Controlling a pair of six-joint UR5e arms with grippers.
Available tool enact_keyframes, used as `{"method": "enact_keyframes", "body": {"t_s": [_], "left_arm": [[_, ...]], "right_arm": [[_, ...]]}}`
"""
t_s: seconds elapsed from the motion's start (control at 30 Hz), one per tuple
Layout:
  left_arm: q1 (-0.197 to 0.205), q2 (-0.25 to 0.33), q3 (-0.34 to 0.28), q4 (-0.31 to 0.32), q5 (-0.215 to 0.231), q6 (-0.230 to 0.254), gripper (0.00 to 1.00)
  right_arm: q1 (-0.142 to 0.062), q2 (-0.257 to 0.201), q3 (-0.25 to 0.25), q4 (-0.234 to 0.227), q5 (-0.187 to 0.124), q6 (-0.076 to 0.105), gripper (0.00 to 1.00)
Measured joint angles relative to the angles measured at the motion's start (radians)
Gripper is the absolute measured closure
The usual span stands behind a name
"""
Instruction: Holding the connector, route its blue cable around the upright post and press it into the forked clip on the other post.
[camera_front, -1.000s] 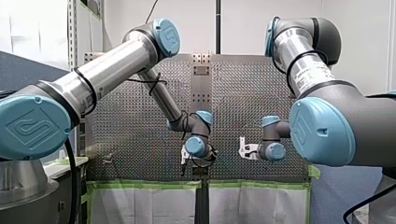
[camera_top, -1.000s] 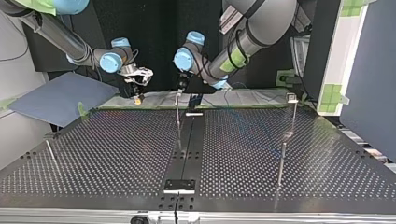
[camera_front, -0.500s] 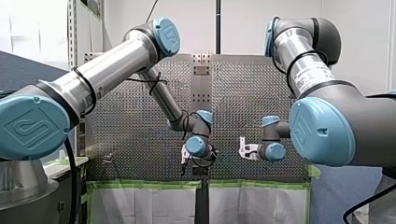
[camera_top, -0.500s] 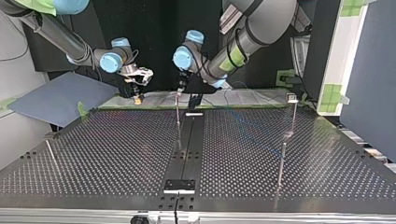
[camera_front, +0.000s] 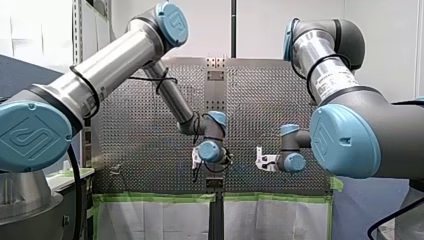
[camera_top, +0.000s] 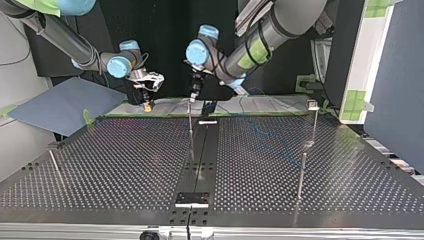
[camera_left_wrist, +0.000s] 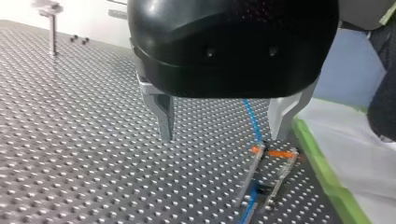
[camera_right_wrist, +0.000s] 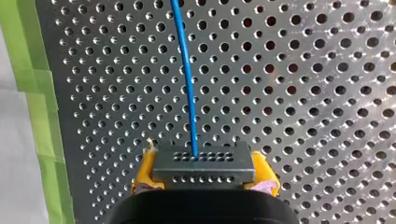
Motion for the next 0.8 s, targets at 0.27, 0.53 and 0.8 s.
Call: {"method": "enact_keyframes", "body": {"t_s": [0.27, 0.53, 0.8], "left_arm": [[-0.022, 0.073, -0.074, -0.031, -0.057, 0.023, 0.0], [-0.035, 0.151, -0.151, -0.038, -0.072, 0.015, 0.0], [-0.039, 0.226, -0.226, -0.015, -0.071, -0.005, 0.0]], "right_arm": [[-0.004, 0.001, 0.0, -0.003, 0.0, 0.003, 1.0], [-0.003, 0.001, 0.0, -0.004, 0.0, 0.006, 1.0], [-0.004, 0.001, -0.001, -0.006, 0.0, 0.007, 1.0]]}}
